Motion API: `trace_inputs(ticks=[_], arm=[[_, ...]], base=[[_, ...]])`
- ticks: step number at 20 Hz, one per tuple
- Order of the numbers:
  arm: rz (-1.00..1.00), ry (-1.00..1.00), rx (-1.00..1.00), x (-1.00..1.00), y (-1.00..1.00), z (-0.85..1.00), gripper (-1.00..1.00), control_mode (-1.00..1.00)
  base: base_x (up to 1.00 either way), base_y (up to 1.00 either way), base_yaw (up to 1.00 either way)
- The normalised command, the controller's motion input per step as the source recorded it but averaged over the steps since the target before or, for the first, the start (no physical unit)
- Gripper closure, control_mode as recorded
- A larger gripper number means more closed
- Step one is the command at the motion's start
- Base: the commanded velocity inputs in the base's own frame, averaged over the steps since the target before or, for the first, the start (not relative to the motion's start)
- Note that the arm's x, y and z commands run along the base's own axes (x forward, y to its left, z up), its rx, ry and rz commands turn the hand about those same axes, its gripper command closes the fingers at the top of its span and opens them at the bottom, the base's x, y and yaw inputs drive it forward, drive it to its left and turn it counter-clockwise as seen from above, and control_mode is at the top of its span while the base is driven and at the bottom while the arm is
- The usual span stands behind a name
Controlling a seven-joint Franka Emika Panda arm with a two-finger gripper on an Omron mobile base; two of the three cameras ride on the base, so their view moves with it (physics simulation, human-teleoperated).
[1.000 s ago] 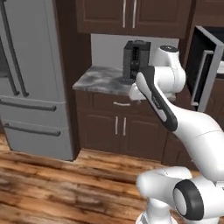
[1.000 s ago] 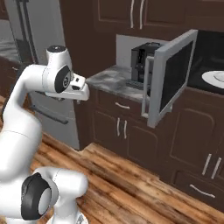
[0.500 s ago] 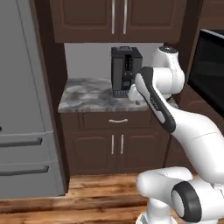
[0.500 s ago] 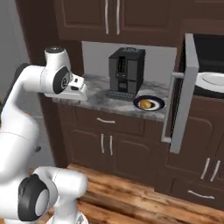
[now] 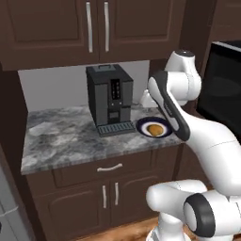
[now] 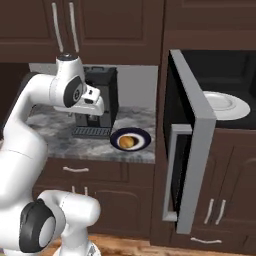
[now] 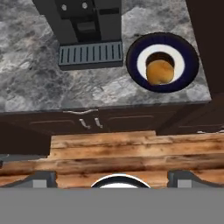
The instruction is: Pick the potato from the counter and place it in the microwave.
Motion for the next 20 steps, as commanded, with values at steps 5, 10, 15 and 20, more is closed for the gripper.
trace_inputs(ticks=[5, 10, 15, 20], arm=[[0.0, 0.0, 0.0, 0.0, 0.0, 0.0, -1.0, 1.0], [0.0, 0.0, 0.0, 0.0, 0.0, 0.0, -1.0, 1.0], [0.02, 0.1, -0.03, -0.02, -0.56, -0.63, -1.0, -1.0], [0.12, 0.13, -0.06, -0.13, -0.64, -0.83, -1.0, -1.0]], base=[[0.9, 0.0, -0.18], [0.33, -0.03, -0.05], [0.0, -0.03, 0.0], [0.0, 0.0, 0.0]])
